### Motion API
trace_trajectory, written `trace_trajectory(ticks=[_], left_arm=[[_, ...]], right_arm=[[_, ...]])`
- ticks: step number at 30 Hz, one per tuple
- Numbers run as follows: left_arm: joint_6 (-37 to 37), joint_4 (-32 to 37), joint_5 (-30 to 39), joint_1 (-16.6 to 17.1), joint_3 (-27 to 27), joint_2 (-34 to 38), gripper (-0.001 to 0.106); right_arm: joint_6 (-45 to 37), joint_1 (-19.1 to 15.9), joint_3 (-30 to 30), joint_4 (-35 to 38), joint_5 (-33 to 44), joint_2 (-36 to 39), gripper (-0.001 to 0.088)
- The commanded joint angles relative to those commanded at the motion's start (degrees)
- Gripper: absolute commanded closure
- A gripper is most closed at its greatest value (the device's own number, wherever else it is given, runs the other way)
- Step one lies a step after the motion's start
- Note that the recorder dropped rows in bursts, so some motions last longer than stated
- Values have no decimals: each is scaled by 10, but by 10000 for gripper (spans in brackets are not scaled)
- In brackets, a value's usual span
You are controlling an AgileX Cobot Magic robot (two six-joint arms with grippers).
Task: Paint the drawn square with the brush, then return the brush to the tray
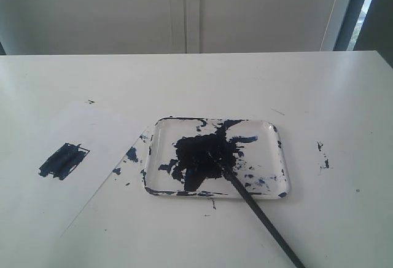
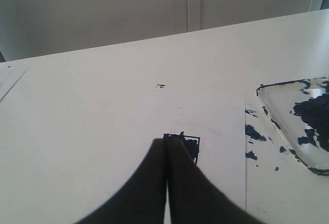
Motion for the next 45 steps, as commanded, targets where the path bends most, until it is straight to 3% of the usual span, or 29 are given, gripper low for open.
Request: trace_trajectory(ticks=[5,10,15,35,40,45], left_arm=[[0,0,0,0,0,0,976],[0,0,0,0,0,0,976],[0,0,0,0,0,0,976],[2,4,0,0,0,-1,976],[0,5,47,25,10,-30,976],[-3,-3,-49,40,65,-75,976]], right_arm=[[-25,0,0,28,8,0,868],[-141,0,0,83,1,0,868],[-148,0,0,174,8,0,868],[-148,0,0,174,8,0,868],[-148,0,0,174,8,0,868],[-148,0,0,174,8,0,868]])
